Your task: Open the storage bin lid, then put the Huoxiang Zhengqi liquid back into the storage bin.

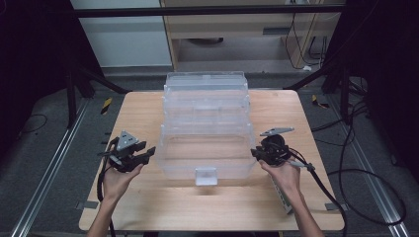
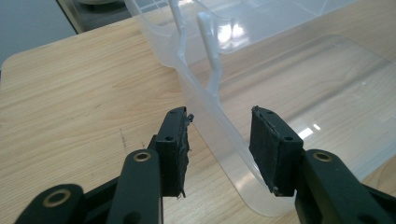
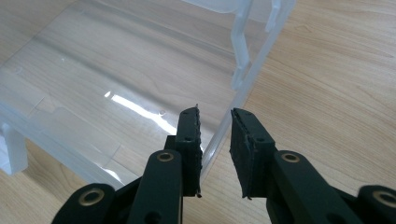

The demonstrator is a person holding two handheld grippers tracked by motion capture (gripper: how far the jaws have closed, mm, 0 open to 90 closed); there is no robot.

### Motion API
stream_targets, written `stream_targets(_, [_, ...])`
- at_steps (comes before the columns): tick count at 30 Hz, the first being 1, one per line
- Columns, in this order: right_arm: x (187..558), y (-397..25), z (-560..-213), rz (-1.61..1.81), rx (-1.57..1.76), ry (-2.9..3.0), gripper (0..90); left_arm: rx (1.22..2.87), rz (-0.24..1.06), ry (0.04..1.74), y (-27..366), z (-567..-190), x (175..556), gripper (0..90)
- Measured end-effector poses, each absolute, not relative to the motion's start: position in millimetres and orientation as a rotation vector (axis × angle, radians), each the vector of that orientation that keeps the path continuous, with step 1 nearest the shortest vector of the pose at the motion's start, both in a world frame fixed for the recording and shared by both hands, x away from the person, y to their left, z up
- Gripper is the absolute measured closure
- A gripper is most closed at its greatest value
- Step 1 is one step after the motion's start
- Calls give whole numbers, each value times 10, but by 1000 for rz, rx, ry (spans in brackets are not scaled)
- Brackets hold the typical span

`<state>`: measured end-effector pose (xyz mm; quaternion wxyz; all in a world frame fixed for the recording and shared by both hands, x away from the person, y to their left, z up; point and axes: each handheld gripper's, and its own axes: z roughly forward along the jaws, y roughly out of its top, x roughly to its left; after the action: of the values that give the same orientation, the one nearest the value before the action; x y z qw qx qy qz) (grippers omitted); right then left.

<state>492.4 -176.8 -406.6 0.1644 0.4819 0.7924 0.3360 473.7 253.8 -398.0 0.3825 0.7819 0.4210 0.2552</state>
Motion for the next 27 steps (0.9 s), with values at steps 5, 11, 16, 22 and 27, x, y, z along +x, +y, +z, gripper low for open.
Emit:
stream_targets(5, [4924,-1776,-4058,955,1376,2272,679,2026,660,1061,2489,-4016,4741,554])
stream_targets(11, [4886,-1885,-3932,1009,1354,2239,579,2019,666,1059,2521,-3996,4731,544])
stream_targets(16, [4798,-2035,-3703,1001,1349,2213,485,2006,678,1091,2603,-3997,4745,536])
stream_targets(22, [4700,-2112,-3590,952,1332,2221,435,2019,683,1132,2672,-4056,4792,532])
stream_targets(27, [4652,-2189,-3592,899,1352,2254,398,2016,689,1151,2721,-4065,4804,523])
